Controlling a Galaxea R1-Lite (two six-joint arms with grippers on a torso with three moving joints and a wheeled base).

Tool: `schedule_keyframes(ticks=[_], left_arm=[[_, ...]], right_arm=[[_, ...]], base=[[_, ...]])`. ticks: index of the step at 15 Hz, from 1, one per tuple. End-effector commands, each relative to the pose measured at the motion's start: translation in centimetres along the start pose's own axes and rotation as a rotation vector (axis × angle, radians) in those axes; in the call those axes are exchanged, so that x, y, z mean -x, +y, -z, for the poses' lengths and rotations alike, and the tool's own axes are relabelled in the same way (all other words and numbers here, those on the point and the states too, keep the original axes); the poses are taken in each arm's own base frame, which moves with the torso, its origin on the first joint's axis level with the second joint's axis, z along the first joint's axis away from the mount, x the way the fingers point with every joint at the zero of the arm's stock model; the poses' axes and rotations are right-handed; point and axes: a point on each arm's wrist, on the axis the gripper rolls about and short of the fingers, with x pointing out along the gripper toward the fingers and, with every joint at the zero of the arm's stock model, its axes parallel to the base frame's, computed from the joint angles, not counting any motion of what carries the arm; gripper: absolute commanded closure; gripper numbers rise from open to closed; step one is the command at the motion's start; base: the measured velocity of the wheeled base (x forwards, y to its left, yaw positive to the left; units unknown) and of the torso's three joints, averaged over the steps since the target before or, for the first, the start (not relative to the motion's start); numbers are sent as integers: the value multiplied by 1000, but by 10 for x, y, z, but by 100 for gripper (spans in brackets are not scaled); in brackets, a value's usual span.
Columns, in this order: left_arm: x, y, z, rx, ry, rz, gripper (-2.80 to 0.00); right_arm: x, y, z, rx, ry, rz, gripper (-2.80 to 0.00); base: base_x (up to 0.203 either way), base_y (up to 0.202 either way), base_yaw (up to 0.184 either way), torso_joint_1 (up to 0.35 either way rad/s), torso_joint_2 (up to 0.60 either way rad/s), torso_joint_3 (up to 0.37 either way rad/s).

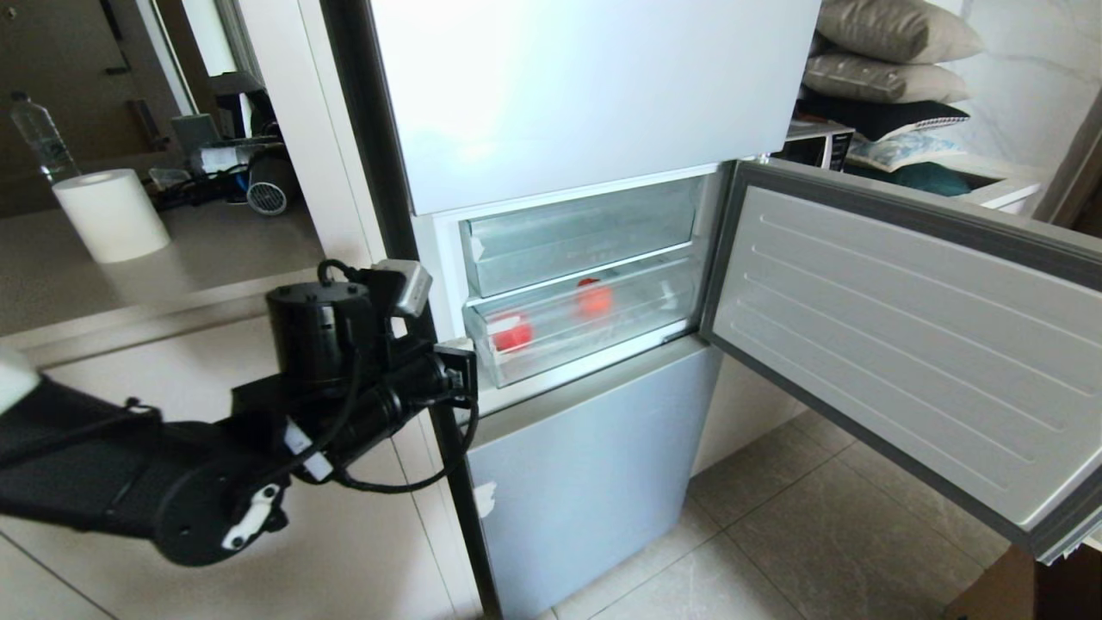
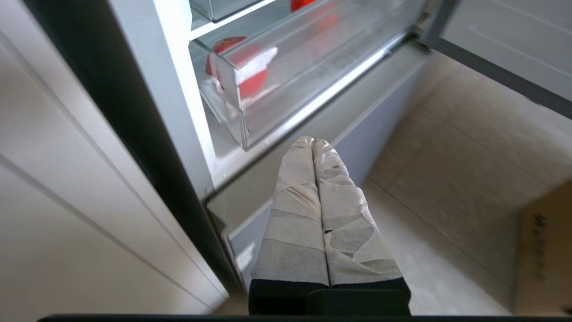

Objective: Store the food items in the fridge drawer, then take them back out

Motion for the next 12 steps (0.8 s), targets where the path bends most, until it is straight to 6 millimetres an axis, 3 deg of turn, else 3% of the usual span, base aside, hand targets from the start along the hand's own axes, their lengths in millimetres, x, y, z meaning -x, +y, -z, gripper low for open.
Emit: schedule_keyframes(ticks=[1, 12], left_arm=[[-33, -8, 24, -13, 54, -7, 0], [-127, -23, 53, -8, 20, -130, 0]], right_arm=[[0, 0, 0, 1, 1, -1, 0], [0, 0, 0, 1, 1, -1, 0]], base=[[0, 0, 0, 0, 0, 0], [0, 0, 0, 0, 0, 0]])
